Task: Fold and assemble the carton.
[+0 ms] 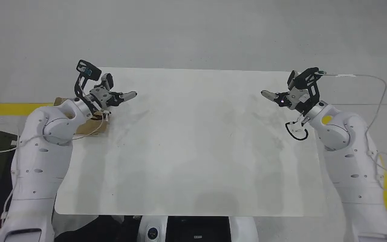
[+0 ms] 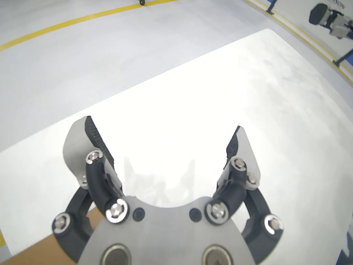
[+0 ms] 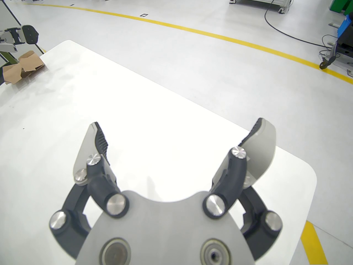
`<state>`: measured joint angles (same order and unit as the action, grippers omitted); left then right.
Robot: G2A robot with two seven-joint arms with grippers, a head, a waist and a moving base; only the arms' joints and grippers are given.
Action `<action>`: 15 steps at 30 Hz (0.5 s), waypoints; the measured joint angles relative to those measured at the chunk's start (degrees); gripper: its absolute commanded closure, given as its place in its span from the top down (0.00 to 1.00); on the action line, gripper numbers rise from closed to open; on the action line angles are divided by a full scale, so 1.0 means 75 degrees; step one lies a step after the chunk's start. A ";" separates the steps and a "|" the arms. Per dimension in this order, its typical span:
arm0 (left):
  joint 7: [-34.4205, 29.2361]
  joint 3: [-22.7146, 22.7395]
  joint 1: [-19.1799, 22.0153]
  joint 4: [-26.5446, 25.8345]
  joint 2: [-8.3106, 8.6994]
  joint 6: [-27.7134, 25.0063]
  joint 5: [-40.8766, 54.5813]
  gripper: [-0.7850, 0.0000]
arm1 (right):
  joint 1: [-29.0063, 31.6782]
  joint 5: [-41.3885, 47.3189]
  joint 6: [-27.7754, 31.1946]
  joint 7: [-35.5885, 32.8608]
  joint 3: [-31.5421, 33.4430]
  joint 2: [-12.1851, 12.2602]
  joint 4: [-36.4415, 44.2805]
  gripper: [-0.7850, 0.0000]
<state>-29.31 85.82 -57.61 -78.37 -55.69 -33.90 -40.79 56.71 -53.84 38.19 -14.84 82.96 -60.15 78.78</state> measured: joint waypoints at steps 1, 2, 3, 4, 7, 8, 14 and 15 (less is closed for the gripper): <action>-0.0134 0.0067 0.0003 0.0059 -0.0001 0.0257 0.0259 1.00 | 0.0000 0.0000 0.0000 0.0000 0.0000 0.0000 0.0000 1.00; -0.0285 0.0141 0.0018 0.0128 -0.0003 0.0521 0.0570 1.00 | 0.0000 0.0000 0.0000 0.0000 0.0000 0.0000 0.0000 1.00; -0.0511 0.0245 0.0058 0.0198 -0.0001 0.0841 0.0993 1.00 | 0.0000 0.0000 0.0000 0.0000 0.0000 0.0000 0.0000 1.00; -0.0687 0.0324 0.0087 0.0242 0.0004 0.1023 0.1306 1.00 | 0.0000 0.0000 0.0000 0.0000 0.0000 0.0000 0.0000 1.00; -0.1237 0.0647 0.0153 0.0455 0.0036 0.1350 0.2360 1.00 | 0.0000 0.0000 0.0000 0.0000 0.0000 0.0000 0.0000 1.00; -0.1405 0.0763 0.0170 0.0544 0.0045 0.1464 0.2749 1.00 | 0.0000 0.0000 0.0000 0.0000 0.0000 0.0000 0.0000 1.00; -0.1918 0.1551 0.0183 0.0962 0.0141 0.2080 0.4415 1.00 | 0.0000 0.0000 0.0000 0.0000 0.0000 0.0000 0.0000 1.00; -0.1984 0.1689 0.0165 0.1044 0.0150 0.2240 0.4819 1.00 | 0.0000 0.0000 0.0000 0.0000 0.0000 0.0000 0.0000 1.00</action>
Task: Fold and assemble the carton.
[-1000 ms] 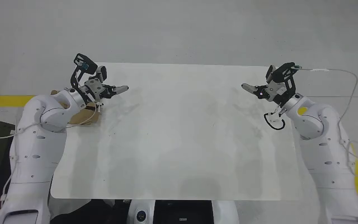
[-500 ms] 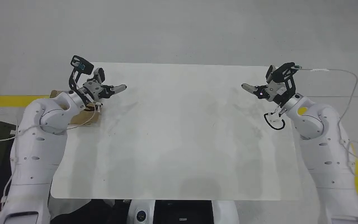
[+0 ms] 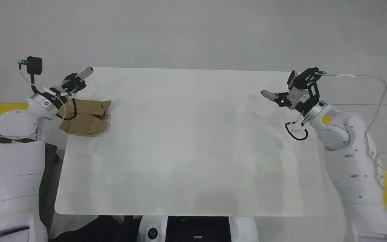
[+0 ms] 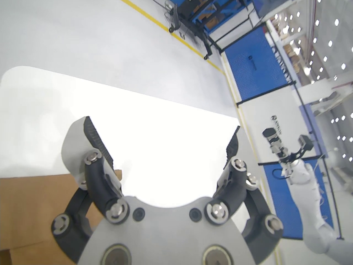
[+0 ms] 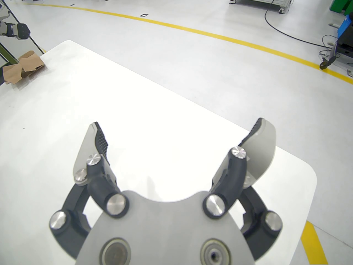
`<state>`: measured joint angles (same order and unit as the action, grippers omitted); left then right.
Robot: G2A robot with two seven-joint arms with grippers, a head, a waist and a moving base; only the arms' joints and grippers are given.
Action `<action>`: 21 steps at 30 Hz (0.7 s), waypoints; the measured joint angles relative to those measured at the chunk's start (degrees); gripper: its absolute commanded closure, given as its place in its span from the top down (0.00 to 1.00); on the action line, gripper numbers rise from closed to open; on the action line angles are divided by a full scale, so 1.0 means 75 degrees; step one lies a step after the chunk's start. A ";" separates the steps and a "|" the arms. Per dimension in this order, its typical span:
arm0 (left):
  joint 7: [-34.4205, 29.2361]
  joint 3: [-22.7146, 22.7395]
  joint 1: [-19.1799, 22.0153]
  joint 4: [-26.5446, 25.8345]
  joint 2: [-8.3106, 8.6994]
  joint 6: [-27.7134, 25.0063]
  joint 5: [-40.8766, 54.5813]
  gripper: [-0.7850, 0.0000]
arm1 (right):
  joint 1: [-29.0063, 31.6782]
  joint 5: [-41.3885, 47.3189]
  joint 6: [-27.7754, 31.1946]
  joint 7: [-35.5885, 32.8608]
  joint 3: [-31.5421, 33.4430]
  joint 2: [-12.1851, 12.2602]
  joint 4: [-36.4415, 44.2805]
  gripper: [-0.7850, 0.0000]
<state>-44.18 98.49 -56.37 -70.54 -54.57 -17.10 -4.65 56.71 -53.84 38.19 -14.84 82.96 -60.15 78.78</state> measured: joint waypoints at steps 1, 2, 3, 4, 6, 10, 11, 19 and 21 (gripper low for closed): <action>-0.0057 0.0110 -0.0015 0.0045 0.0015 0.0081 0.0248 1.00 | 0.0000 0.0000 0.0000 0.0000 0.0000 0.0000 0.0000 1.00; -0.0099 0.0223 -0.0041 0.0088 0.0033 0.0132 0.0408 1.00 | 0.0000 0.0000 0.0000 0.0000 0.0000 0.0000 0.0000 1.00; -0.0138 0.0369 -0.0088 0.0137 0.0058 0.0157 0.0540 1.00 | 0.0000 0.0000 0.0000 0.0000 0.0000 0.0000 0.0000 1.00; -0.0153 0.0475 -0.0129 0.0173 0.0076 0.0159 0.0622 1.00 | 0.0000 0.0000 0.0000 0.0000 0.0000 0.0000 0.0000 1.00; -0.0176 0.0720 -0.0230 0.0290 0.0114 0.0200 0.0853 1.00 | 0.0000 0.0000 0.0000 0.0000 0.0000 0.0000 0.0000 1.00; 0.0110 0.1182 -0.0406 0.0573 0.0183 0.0140 0.1086 1.00 | 0.0000 0.0000 0.0000 0.0000 0.0000 0.0000 0.0000 1.00; 0.0224 0.1278 -0.0453 0.0652 0.0198 0.0091 0.1077 1.00 | 0.0000 0.0000 0.0000 0.0000 0.0000 0.0000 0.0000 1.00; 0.1132 0.1989 -0.0733 0.1712 0.0354 0.0035 0.0720 1.00 | 0.0000 0.0000 0.0000 0.0000 0.0000 0.0000 0.0000 1.00; 0.1286 0.2147 -0.0770 0.2007 0.0398 0.0084 0.0649 1.00 | 0.0000 0.0000 0.0000 0.0000 0.0000 0.0000 0.0000 1.00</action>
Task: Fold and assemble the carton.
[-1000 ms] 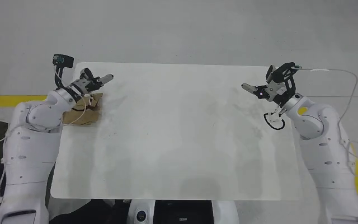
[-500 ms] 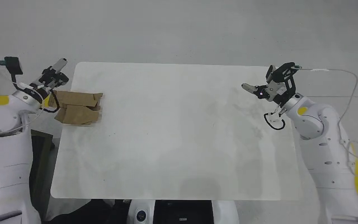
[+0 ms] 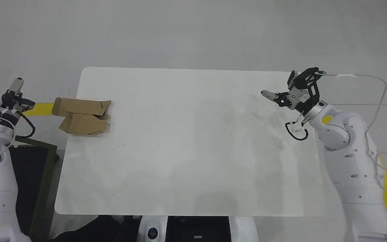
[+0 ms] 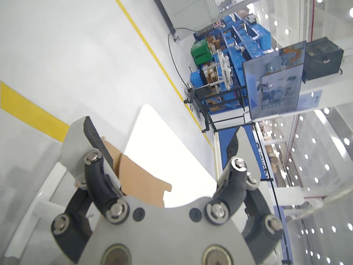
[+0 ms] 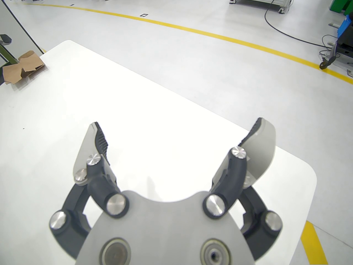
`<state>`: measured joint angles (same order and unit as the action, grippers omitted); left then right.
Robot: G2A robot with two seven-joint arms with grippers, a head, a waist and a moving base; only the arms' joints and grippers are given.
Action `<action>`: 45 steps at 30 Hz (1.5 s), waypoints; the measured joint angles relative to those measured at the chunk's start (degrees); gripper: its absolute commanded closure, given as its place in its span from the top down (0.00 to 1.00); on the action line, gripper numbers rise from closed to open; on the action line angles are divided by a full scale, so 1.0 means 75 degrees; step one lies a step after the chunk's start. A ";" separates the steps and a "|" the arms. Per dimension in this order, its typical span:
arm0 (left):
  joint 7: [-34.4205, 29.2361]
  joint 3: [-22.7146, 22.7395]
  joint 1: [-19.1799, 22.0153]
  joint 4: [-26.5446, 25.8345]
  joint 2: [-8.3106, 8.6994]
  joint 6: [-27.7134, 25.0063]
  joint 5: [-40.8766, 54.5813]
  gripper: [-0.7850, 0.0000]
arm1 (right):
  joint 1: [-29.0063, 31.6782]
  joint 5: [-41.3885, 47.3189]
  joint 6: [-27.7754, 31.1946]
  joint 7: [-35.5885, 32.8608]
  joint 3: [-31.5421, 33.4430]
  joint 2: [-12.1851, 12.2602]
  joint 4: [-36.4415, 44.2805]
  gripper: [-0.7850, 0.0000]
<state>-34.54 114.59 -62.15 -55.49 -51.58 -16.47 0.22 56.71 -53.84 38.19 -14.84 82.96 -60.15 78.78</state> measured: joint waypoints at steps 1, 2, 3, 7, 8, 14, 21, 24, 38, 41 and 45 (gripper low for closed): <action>0.0059 0.0061 -0.0007 0.0124 0.0016 0.0032 0.0008 1.00 | 0.0000 0.0000 0.0000 0.0000 0.0000 0.0000 0.0000 1.00; 0.0115 0.0114 -0.0016 0.0245 0.0030 0.0057 0.0017 1.00 | 0.0000 0.0000 0.0000 0.0000 0.0000 0.0000 0.0000 1.00; 0.0178 0.0172 -0.0027 0.0398 0.0046 0.0082 0.0032 1.00 | 0.0000 0.0000 0.0000 0.0000 0.0000 0.0000 0.0000 1.00; 0.0169 0.0175 -0.0088 0.0844 0.0078 0.0076 -0.0011 1.00 | 0.0000 0.0000 0.0000 0.0000 0.0000 0.0000 0.0000 1.00; 0.0123 0.0133 -0.0101 0.0935 0.0078 0.0058 -0.0036 1.00 | 0.0000 0.0000 0.0000 0.0000 0.0000 0.0000 0.0000 1.00; -0.0216 -0.0288 -0.0055 0.1467 0.0003 -0.0034 0.0109 1.00 | 0.0000 0.0000 0.0000 0.0000 0.0000 0.0000 0.0000 1.00; -0.0472 -0.0847 0.0202 0.1740 -0.0133 -0.0210 0.0397 1.00 | 0.0000 0.0000 0.0000 0.0000 0.0000 0.0000 0.0000 1.00; -0.0550 -0.1035 0.0342 0.1820 -0.0174 -0.0234 0.0488 0.59 | 0.0000 0.0000 0.0000 0.0000 0.0000 0.0000 0.0000 1.00; -0.0659 -0.1425 0.0770 0.2299 -0.0225 -0.0368 0.0709 0.00 | 0.0000 0.0000 0.0000 0.0000 0.0000 0.0000 0.0000 1.00; -0.0741 -0.1415 0.0827 0.2276 -0.0223 -0.0372 0.0887 0.00 | 0.0000 0.0000 0.0000 0.0000 0.0000 0.0000 0.0000 1.00; -0.0815 -0.1363 0.0903 0.2193 -0.0214 -0.0332 0.1181 0.00 | 0.0000 0.0000 0.0000 0.0000 0.0000 0.0000 0.0000 1.00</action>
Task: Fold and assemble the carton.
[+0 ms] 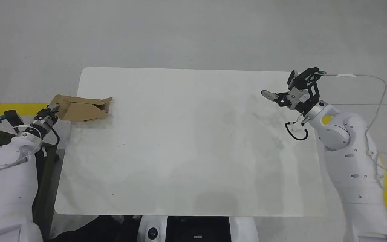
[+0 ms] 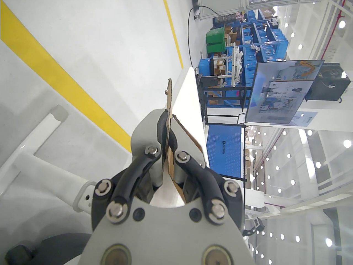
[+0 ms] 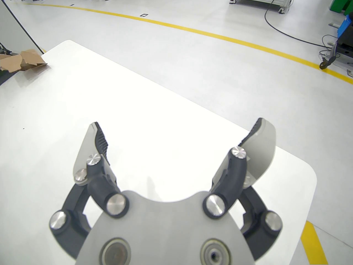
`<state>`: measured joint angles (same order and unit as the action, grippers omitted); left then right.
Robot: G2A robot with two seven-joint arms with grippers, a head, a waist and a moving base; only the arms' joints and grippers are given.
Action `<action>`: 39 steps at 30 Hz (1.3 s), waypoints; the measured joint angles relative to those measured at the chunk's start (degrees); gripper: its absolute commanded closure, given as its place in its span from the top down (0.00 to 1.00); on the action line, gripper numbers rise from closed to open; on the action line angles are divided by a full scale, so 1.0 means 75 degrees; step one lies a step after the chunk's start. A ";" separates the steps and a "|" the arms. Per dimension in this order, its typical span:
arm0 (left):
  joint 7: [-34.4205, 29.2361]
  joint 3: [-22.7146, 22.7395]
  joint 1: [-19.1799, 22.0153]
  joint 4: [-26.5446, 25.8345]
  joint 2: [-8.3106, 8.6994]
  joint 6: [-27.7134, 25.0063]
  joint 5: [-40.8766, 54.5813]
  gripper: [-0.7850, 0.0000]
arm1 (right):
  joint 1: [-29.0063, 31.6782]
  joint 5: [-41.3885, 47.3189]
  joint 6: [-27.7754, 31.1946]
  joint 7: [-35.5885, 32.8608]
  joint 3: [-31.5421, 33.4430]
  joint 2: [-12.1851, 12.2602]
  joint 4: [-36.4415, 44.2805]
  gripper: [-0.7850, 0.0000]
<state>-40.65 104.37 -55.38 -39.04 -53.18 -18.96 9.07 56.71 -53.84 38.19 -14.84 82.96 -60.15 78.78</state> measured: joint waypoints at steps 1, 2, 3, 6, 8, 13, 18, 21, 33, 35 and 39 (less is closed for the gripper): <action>-0.0010 0.0016 0.0022 -0.0027 0.0002 0.0003 0.0073 0.00 | 0.0000 0.0000 0.0000 0.0000 0.0000 0.0000 0.0000 1.00; -0.0026 0.0030 0.0047 -0.0065 0.0005 0.0004 0.0142 0.00 | 0.0000 0.0000 0.0000 0.0000 0.0000 0.0000 0.0000 1.00; -0.0056 0.0041 0.0078 -0.0138 0.0010 -0.0001 0.0214 0.00 | 0.0000 0.0000 0.0000 0.0000 0.0000 0.0000 0.0000 1.00; -0.0164 0.0059 0.0139 -0.0398 0.0020 -0.0043 0.0386 0.00 | 0.0000 0.0000 0.0000 0.0000 0.0000 0.0000 0.0000 1.00; -0.0251 0.0058 0.0169 -0.0585 0.0024 -0.0079 0.0491 0.00 | 0.0000 0.0000 0.0000 0.0000 0.0000 0.0000 0.0000 1.00; -0.0575 -0.0018 0.0258 -0.1125 0.0035 -0.0164 0.0682 0.00 | 0.0000 0.0000 0.0000 0.0000 0.0000 0.0000 0.0000 1.00; -0.0996 -0.0182 0.0369 -0.1590 0.0042 -0.0241 0.0814 0.00 | 0.0000 0.0000 0.0000 0.0000 0.0000 0.0000 0.0000 1.00; -0.1335 -0.0332 0.0439 -0.1860 0.0042 -0.0310 0.0864 0.00 | 0.0000 0.0000 0.0000 0.0000 0.0000 0.0000 0.0000 1.00; -0.2963 -0.1554 0.0610 -0.3091 -0.0046 -0.0828 0.0960 0.00 | 0.0000 0.0000 0.0000 0.0000 0.0000 0.0000 0.0000 1.00; -0.3225 -0.1804 0.0624 -0.3276 -0.0085 -0.0810 0.1156 0.00 | 0.0000 0.0000 0.0000 0.0000 0.0000 0.0000 0.0000 1.00; -0.3466 -0.2436 0.0630 -0.3684 -0.0201 -0.0935 0.1478 0.00 | 0.0000 0.0000 0.0000 0.0000 0.0000 0.0000 0.0000 1.00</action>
<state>-66.65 86.10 -50.65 -66.67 -54.69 -25.97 20.16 56.71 -53.84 38.19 -14.84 82.96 -60.15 78.78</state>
